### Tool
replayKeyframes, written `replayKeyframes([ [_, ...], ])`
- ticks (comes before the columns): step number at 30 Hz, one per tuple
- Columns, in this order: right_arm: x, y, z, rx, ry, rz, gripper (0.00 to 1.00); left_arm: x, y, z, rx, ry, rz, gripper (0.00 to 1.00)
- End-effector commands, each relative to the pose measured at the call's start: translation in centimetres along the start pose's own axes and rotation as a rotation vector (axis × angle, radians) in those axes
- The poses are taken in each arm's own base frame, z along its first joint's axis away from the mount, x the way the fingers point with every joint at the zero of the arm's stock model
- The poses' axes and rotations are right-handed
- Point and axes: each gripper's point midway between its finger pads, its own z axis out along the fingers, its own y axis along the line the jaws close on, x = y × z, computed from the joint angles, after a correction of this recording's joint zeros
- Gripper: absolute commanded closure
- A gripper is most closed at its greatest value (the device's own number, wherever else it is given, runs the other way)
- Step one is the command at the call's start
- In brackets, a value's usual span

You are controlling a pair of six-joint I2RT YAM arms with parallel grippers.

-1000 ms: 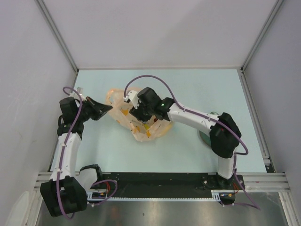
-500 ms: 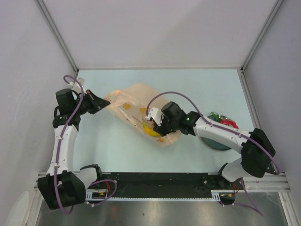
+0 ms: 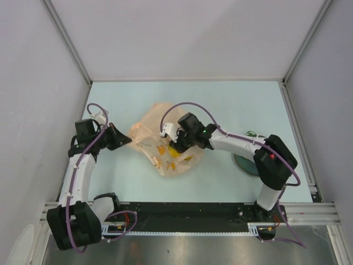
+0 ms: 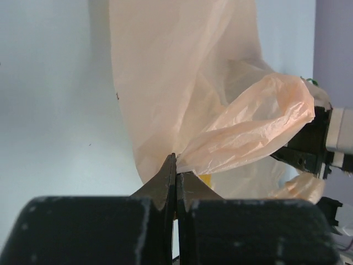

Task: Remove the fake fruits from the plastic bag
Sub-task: Take out the fake fruit from the plastic bag.

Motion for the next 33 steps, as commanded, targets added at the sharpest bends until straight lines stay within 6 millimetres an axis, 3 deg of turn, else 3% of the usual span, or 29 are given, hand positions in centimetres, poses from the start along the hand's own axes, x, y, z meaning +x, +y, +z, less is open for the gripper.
replayKeyframes([
  [1,1.7,2.7,-0.1,-0.028,0.075,-0.074,0.63,2.3,2.1,-0.2,-0.064,0.002,-0.009,1.00],
  [4,1.6,2.8,-0.7,0.009,0.062,-0.093,0.55,2.9,2.4,0.1,-0.059,0.008,-0.023,1.00],
  [7,-0.7,1.0,-1.1,0.078,-0.021,-0.136,0.47,2.6,2.3,0.1,-0.055,0.002,-0.014,1.00],
  [10,-2.5,0.6,-0.5,0.084,-0.088,-0.224,0.46,2.1,2.1,0.0,-0.051,-0.011,-0.006,1.00],
  [18,0.2,-0.6,4.1,0.079,-0.002,-0.281,0.52,0.7,0.8,-0.6,-0.029,-0.035,0.017,1.00],
  [24,0.5,-0.7,5.6,0.067,0.017,-0.260,0.52,0.2,0.2,-0.7,-0.012,-0.045,0.011,1.00],
  [29,1.3,-1.3,7.0,0.069,0.066,-0.244,0.59,-0.1,-0.3,-0.8,0.003,-0.054,0.009,1.00],
  [30,1.6,-1.2,7.0,0.061,0.078,-0.239,0.69,-0.1,-0.3,-0.8,0.004,-0.053,0.009,1.00],
  [33,-0.6,-1.4,5.7,0.072,0.023,-0.228,0.78,-0.3,-0.7,-0.9,0.008,-0.052,0.022,1.00],
])
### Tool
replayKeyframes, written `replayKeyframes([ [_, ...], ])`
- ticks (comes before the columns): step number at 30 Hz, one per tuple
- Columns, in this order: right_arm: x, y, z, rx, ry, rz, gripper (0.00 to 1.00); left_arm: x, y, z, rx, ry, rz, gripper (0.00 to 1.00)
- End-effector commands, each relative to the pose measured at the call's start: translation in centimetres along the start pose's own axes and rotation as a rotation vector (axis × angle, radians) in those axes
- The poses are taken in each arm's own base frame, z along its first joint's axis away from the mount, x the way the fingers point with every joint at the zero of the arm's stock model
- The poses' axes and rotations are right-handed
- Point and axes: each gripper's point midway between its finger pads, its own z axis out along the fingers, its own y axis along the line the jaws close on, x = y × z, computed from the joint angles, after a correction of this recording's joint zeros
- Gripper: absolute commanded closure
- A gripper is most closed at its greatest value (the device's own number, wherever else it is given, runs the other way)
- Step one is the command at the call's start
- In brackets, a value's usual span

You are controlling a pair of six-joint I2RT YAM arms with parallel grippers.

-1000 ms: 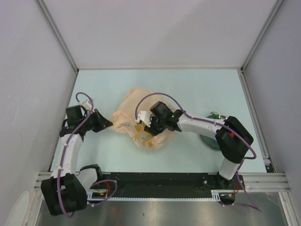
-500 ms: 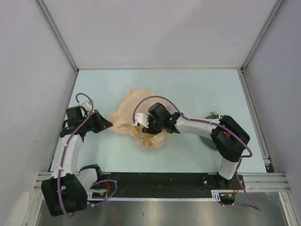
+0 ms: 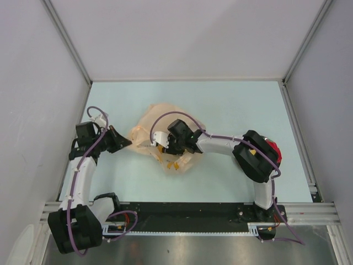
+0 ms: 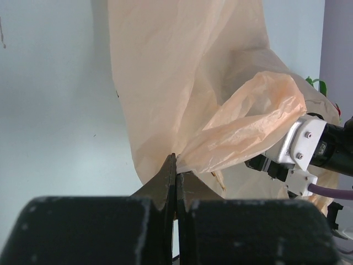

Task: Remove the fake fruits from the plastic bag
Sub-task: Take out the fake fruit from the plastic bag.

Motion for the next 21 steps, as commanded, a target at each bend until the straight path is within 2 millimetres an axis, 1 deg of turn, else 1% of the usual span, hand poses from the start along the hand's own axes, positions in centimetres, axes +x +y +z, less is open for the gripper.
replayKeyframes([
  [1,-1.9,-1.3,-1.2,0.018,-0.040,0.024,0.79,-2.2,-2.3,-1.1,0.052,-0.064,0.056,1.00],
  [2,-3.4,-1.9,-2.5,0.029,-0.080,0.027,0.80,-2.3,-2.4,-1.1,0.054,-0.066,0.058,1.00],
  [4,-5.4,-1.6,-4.1,-0.011,-0.144,0.061,0.82,-2.4,-2.5,-1.2,0.056,-0.069,0.059,1.00],
  [5,-7.6,-2.2,-6.2,-0.005,-0.206,0.065,0.82,-2.7,-2.7,-1.3,0.058,-0.074,0.065,1.00],
  [6,-8.8,-2.1,-7.4,-0.023,-0.251,0.113,0.82,-2.9,-2.8,-1.3,0.061,-0.080,0.070,1.00],
  [7,-10.3,-1.6,-8.8,-0.081,-0.322,0.133,0.82,-3.2,-2.9,-1.4,0.059,-0.085,0.074,1.00],
  [8,-12.3,-1.9,-11.0,-0.091,-0.397,0.148,0.82,-3.6,-3.3,-1.5,0.066,-0.095,0.084,1.00],
  [9,-13.2,-1.8,-12.1,-0.112,-0.440,0.168,0.82,-3.9,-3.4,-1.6,0.066,-0.099,0.085,1.00],
  [10,-14.1,-1.2,-13.0,-0.161,-0.480,0.210,0.82,-4.1,-3.5,-1.6,0.070,-0.105,0.093,1.00],
  [11,-15.2,-1.3,-14.3,-0.164,-0.520,0.208,0.82,-4.6,-3.7,-1.7,0.072,-0.114,0.099,1.00],
  [12,-15.9,-0.8,-15.0,-0.199,-0.542,0.229,0.82,-4.7,-3.9,-1.8,0.082,-0.115,0.106,1.00],
  [14,-17.0,-0.9,-16.5,-0.209,-0.586,0.240,0.82,-5.1,-4.3,-1.8,0.094,-0.123,0.119,1.00],
  [15,-17.3,-0.7,-16.9,-0.231,-0.596,0.280,0.82,-5.2,-4.4,-1.8,0.102,-0.122,0.122,1.00],
  [16,-17.5,-1.0,-17.4,-0.234,-0.614,0.297,0.82,-5.3,-4.6,-1.9,0.110,-0.125,0.130,1.00],
  [17,-17.8,-1.0,-18.2,-0.246,-0.629,0.314,0.82,-5.4,-4.7,-1.9,0.115,-0.125,0.132,1.00],
  [19,-17.9,-0.7,-19.1,-0.278,-0.636,0.361,0.82,-5.6,-5.0,-2.1,0.119,-0.131,0.133,1.00],
  [21,-17.9,0.2,-20.3,-0.330,-0.642,0.358,0.81,-5.9,-5.1,-2.3,0.121,-0.143,0.131,1.00],
])
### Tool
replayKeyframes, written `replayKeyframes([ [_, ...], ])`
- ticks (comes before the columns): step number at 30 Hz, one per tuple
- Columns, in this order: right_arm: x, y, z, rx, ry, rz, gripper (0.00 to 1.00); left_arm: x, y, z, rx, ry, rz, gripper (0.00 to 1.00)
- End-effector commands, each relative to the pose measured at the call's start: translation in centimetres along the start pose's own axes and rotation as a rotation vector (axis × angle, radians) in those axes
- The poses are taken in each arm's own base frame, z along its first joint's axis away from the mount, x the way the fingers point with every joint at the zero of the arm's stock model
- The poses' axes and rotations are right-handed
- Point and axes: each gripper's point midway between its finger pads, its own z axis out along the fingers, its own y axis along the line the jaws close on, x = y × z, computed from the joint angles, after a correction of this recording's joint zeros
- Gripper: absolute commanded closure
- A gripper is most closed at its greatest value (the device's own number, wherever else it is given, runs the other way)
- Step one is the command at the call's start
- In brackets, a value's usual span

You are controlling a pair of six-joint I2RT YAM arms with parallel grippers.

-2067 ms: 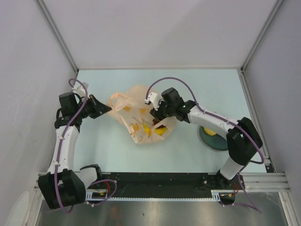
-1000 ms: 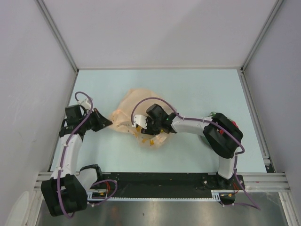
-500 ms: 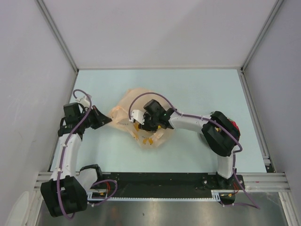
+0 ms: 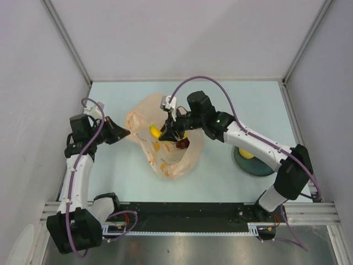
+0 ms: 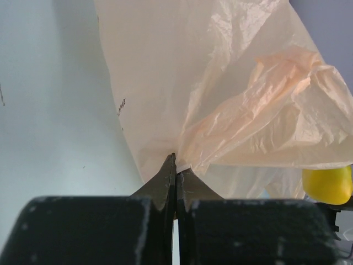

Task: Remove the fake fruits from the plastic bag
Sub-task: Take out the fake fruit from the plastic bag, then place the fake fruit on the plate.

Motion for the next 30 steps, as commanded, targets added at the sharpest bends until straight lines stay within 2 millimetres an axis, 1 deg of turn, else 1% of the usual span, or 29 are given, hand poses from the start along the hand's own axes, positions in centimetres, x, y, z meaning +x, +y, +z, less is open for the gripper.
replayKeyframes([
  [1,-2.1,3.1,-2.3,-0.126,-0.034,0.079,0.81,-2.2,-1.5,-0.6,0.043,-0.058,0.040,1.00],
  [3,-2.1,4.4,-3.2,-0.169,-0.013,0.064,0.80,-2.4,-2.0,-0.9,0.056,-0.071,0.026,1.00],
  [4,-0.8,5.0,-3.7,-0.184,0.048,0.097,0.78,-2.8,-2.4,-0.9,0.068,-0.087,0.030,1.00],
  [5,-0.1,5.0,-3.9,-0.192,0.079,0.062,0.78,-3.1,-2.8,-1.1,0.088,-0.095,0.028,1.00],
  [6,1.8,5.0,-4.4,-0.199,0.166,0.106,0.79,-3.7,-3.6,-1.4,0.111,-0.119,0.018,1.00],
  [7,2.4,4.8,-4.7,-0.201,0.196,0.097,0.81,-4.1,-3.9,-1.5,0.126,-0.130,0.013,1.00],
  [9,3.2,4.5,-5.1,-0.218,0.227,0.104,0.82,-4.8,-5.0,-1.7,0.168,-0.143,-0.011,1.00],
  [10,4.0,5.4,-5.6,-0.247,0.283,0.115,0.82,-5.3,-5.3,-1.7,0.178,-0.161,-0.004,1.00],
  [11,4.5,5.6,-5.8,-0.253,0.314,0.059,0.84,-5.7,-5.4,-1.6,0.183,-0.168,-0.008,1.00],
  [12,4.8,7.6,-5.9,-0.294,0.358,0.046,0.85,-6.0,-5.4,-1.5,0.185,-0.169,-0.024,1.00],
  [13,3.3,8.4,-6.2,-0.298,0.342,0.001,0.85,-6.1,-5.4,-1.4,0.182,-0.169,-0.035,1.00],
  [14,2.4,9.3,-6.3,-0.301,0.341,-0.021,0.85,-6.4,-5.4,-1.4,0.179,-0.172,-0.039,1.00],
  [15,1.6,11.1,-6.0,-0.325,0.344,-0.042,0.85,-6.6,-5.7,-1.5,0.185,-0.174,-0.047,1.00],
  [16,-0.6,11.8,-6.1,-0.315,0.305,-0.082,0.85,-6.8,-5.9,-1.6,0.187,-0.173,-0.048,1.00],
  [17,-1.7,11.9,-6.1,-0.276,0.300,-0.098,0.86,-6.7,-5.9,-1.7,0.183,-0.166,-0.056,1.00],
  [18,-3.1,12.5,-6.0,-0.254,0.270,-0.083,0.87,-7.1,-6.2,-1.9,0.184,-0.171,-0.052,1.00],
  [19,-4.4,12.0,-6.2,-0.196,0.242,-0.085,0.87,-7.1,-6.3,-2.0,0.185,-0.170,-0.050,1.00],
  [20,-5.6,11.7,-7.1,-0.145,0.203,-0.099,0.87,-7.3,-6.5,-2.0,0.187,-0.175,-0.054,1.00],
  [21,-5.9,11.0,-7.5,-0.102,0.193,-0.166,0.90,-7.2,-6.5,-2.0,0.188,-0.178,-0.061,1.00],
  [22,-5.5,8.4,-8.5,0.036,0.231,-0.211,0.92,-7.2,-6.7,-2.3,0.191,-0.191,-0.058,1.00],
  [23,-5.2,6.8,-10.3,0.123,0.248,-0.229,0.95,-7.2,-6.8,-2.3,0.190,-0.198,-0.064,1.00],
  [24,-4.5,5.0,-11.8,0.187,0.278,-0.242,1.00,-7.1,-6.5,-2.4,0.179,-0.201,-0.068,1.00],
  [25,-3.9,1.1,-15.0,0.313,0.281,-0.197,1.00,-7.0,-6.5,-2.5,0.171,-0.202,-0.064,1.00],
  [26,-2.5,0.3,-17.4,0.367,0.283,-0.175,1.00,-6.7,-6.5,-2.6,0.169,-0.198,-0.047,1.00],
  [27,-2.5,-0.8,-19.3,0.431,0.254,-0.182,1.00,-6.1,-6.3,-2.4,0.164,-0.180,-0.048,1.00],
  [28,-1.1,-3.1,-22.3,0.532,0.278,-0.188,1.00,-6.0,-6.2,-2.5,0.160,-0.181,-0.039,1.00],
  [29,0.0,-3.2,-23.7,0.557,0.299,-0.209,1.00,-5.8,-6.1,-2.4,0.156,-0.183,-0.027,1.00],
  [30,2.2,-2.4,-25.8,0.598,0.338,-0.217,1.00,-5.7,-5.8,-2.4,0.149,-0.192,-0.026,1.00],
])
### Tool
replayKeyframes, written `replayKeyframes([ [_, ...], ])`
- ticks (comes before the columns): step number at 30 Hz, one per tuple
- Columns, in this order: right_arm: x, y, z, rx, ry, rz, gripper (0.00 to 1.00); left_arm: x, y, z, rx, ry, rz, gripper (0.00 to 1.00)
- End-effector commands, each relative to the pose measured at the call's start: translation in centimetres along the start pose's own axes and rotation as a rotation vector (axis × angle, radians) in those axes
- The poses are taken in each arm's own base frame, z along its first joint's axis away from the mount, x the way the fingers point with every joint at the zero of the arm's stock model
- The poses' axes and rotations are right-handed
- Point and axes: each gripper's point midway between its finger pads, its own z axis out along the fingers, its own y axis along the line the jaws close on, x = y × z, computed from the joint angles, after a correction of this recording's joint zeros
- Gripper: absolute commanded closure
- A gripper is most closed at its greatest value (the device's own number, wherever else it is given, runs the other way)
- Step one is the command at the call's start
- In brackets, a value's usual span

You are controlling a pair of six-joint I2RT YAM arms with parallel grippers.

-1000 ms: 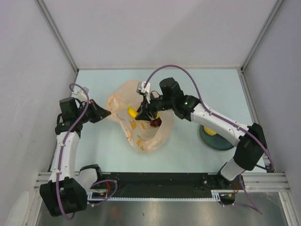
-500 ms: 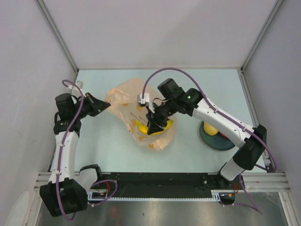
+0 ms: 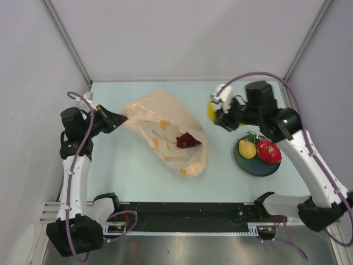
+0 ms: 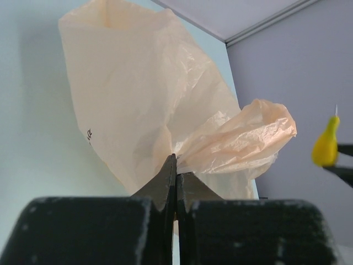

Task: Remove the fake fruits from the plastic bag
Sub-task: Place the fake fruit on the plate.

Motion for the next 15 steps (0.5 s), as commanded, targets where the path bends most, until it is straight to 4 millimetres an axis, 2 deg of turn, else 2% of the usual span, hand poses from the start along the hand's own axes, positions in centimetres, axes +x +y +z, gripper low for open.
replayKeyframes([
  [1,7.3,-3.4,-6.5,0.254,0.133,-0.079,1.00,-0.2,-0.3,-0.7,-0.006,-0.046,0.052,1.00],
  [2,9.5,-3.7,-8.2,0.295,0.183,-0.025,1.00,-0.2,-0.4,-0.8,-0.001,-0.058,0.050,1.00],
  [4,11.7,-1.8,-9.8,0.250,0.212,-0.021,1.00,-0.1,-0.5,-0.8,0.009,-0.064,0.046,1.00],
  [5,14.3,-0.5,-11.1,0.230,0.287,0.048,1.00,0.1,-0.2,-0.7,0.004,-0.058,0.040,1.00],
  [7,16.7,1.7,-11.6,0.173,0.327,0.092,1.00,0.4,0.2,-0.6,-0.003,-0.050,0.049,1.00],
  [10,21.5,6.2,-11.9,0.004,0.445,0.101,1.00,0.6,0.8,-0.4,-0.011,-0.042,0.047,1.00],
  [13,25.2,8.2,-12.1,-0.053,0.539,0.077,1.00,0.6,1.1,-0.2,-0.019,-0.044,0.049,1.00],
  [15,25.9,8.9,-11.8,-0.080,0.529,0.030,1.00,0.4,1.2,-0.2,-0.029,-0.051,0.058,1.00],
])
